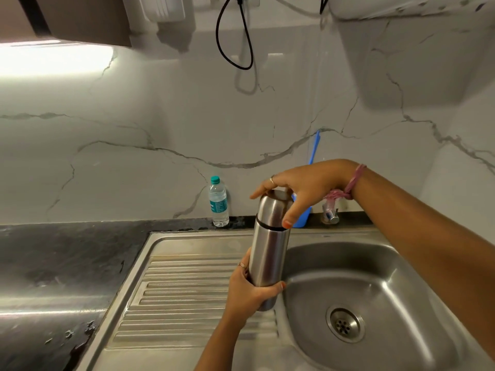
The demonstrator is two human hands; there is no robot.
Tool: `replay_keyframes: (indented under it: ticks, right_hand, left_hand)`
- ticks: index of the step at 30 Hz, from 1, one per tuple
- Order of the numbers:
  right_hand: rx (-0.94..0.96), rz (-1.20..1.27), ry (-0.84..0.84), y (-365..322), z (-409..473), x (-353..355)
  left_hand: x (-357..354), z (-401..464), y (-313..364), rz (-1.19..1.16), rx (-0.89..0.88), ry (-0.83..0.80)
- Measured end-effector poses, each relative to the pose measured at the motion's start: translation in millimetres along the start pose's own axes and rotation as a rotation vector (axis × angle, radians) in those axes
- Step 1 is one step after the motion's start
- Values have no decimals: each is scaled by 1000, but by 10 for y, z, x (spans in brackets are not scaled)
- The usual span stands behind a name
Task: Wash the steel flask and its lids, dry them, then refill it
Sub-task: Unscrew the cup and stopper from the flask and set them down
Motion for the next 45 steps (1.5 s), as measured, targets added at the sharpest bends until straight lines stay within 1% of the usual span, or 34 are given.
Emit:
replay_keyframes:
  ticks: [1,3,4,6,8,11,12,14,17,19,23,25,28,30,31,33,35,38,41,45]
  right_hand:
    - [-20,13,-21,4,-3,-9]
    - [-123,9,-6,31,38,-46]
    - [-173,-38,33,33,75,-54]
    - [-212,-151,124,-3,148,-36]
    - [-165,-168,134,-67,202,-22]
    - [-32,-48,-10,-172,194,-65]
    - [-12,-46,-31,-193,198,-81]
    - [-34,-29,-52,-190,261,-156]
    - [-82,-15,-9,-194,372,-207]
    - [-44,-5,47,-222,405,-134]
    - [31,287,84,-157,360,26]
    - [42,419,138,-53,344,58]
    - [7,573,247,184,416,-5]
    - [-33,633,308,357,519,-139]
    - [-66,626,346,443,584,-230]
    - [-176,537,436,618,722,-438]
    - [-269,493,477,730,869,-704]
    - [-326,491,458,787,1116,-1132]
    - [-353,433,394,832,1372,-1545]
    - [-387,386,333,875,1597,-1935]
  left_hand:
    - [17,-6,-17,1,2,3]
    - [49,-16,-45,7,6,7]
    - [62,-18,-56,11,5,6]
    - [85,-25,-63,16,2,5]
    - [118,-35,-77,20,5,6]
    - [179,-62,-138,13,25,22]
    - [199,-70,-151,7,33,26]
    - [230,-80,-174,-4,39,29]
    - [287,-84,-190,-4,31,34]
    - [342,-85,-212,-5,32,38]
    - [502,-117,-311,-12,53,63]
    - [597,-143,-362,-19,70,86]
    - [754,-183,-446,-14,82,113]
    - [855,-203,-491,1,82,125]
    - [911,-214,-517,6,80,135]
    - [1030,-237,-571,13,79,167]
    - [1123,-266,-609,12,85,194]
    - [1216,-312,-663,-7,107,222]
    - [1274,-345,-698,-14,125,233]
    - [1352,-367,-761,-9,149,250]
Point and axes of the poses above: each hand's wrist, its own z-axis towards the middle knuckle, its own x-axis out of the back of the hand, y = z × x, the point moved 10 cm from there along z, towards the middle knuckle, and after that the axes turned 10 degrees about -x, right-handed, at the moved point
